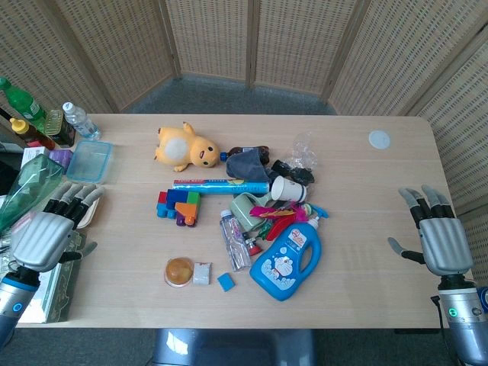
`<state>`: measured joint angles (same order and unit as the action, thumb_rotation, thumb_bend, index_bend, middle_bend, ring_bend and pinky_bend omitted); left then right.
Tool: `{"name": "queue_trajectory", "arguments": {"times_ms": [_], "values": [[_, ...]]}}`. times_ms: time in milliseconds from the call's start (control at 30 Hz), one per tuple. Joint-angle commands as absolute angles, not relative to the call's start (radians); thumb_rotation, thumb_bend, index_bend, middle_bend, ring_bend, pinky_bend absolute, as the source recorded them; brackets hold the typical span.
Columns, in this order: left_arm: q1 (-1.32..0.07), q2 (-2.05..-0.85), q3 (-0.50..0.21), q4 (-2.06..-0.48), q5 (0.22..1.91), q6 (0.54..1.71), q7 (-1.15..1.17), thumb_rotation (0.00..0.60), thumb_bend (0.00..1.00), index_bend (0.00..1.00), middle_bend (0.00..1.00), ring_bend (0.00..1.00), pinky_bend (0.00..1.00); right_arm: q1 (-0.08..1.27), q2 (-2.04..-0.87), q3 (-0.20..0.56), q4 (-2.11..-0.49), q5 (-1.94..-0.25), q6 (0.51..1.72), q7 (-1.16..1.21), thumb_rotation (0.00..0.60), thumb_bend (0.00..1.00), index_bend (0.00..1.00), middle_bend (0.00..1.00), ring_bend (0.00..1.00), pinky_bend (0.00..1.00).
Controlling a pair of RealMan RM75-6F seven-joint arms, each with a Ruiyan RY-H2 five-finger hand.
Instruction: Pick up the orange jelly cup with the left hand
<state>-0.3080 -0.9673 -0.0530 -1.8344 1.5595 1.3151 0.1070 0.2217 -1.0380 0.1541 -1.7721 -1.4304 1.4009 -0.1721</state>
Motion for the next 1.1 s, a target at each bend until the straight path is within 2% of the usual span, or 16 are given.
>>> {"name": "queue_trajectory", "arguments": {"times_ms": [33, 433, 633, 867, 1100], "values": [[-0.309, -0.967, -0.053, -1.833, 1.561, 1.315, 0.103, 0.6, 0.26, 0.0, 0.0, 0.0, 0.0, 0.22, -1.039, 0.153, -1.774, -1.431, 1.404, -0.172, 0.515, 0.23, 0.1, 0.17, 0.0, 0.0], [-0.319, -0.966, -0.03, -1.848, 1.609, 1.295, 0.09, 0.6, 0.26, 0.0, 0.0, 0.0, 0.0, 0.205, -1.023, 0.144, -1.787, -1.455, 1.432, -0.159, 0.513, 0.23, 0.09, 0.17, 0.0, 0.0], [-0.373, -0.978, 0.013, -1.845, 1.645, 1.164, 0.123, 0.6, 0.26, 0.0, 0.0, 0.0, 0.0, 0.199, -1.016, 0.141, -1.788, -1.458, 1.438, -0.151, 0.512, 0.23, 0.09, 0.17, 0.0, 0.0], [-0.44, -1.045, 0.058, -1.824, 1.66, 1.005, 0.161, 0.6, 0.25, 0.0, 0.0, 0.0, 0.0, 0.196, -1.014, 0.138, -1.791, -1.461, 1.44, -0.152, 0.516, 0.23, 0.09, 0.17, 0.0, 0.0], [-0.476, -1.126, 0.08, -1.782, 1.664, 0.927, 0.218, 0.6, 0.25, 0.0, 0.0, 0.0, 0.0, 0.184, -1.001, 0.137, -1.801, -1.462, 1.457, -0.151, 0.519, 0.23, 0.09, 0.17, 0.0, 0.0]]}}
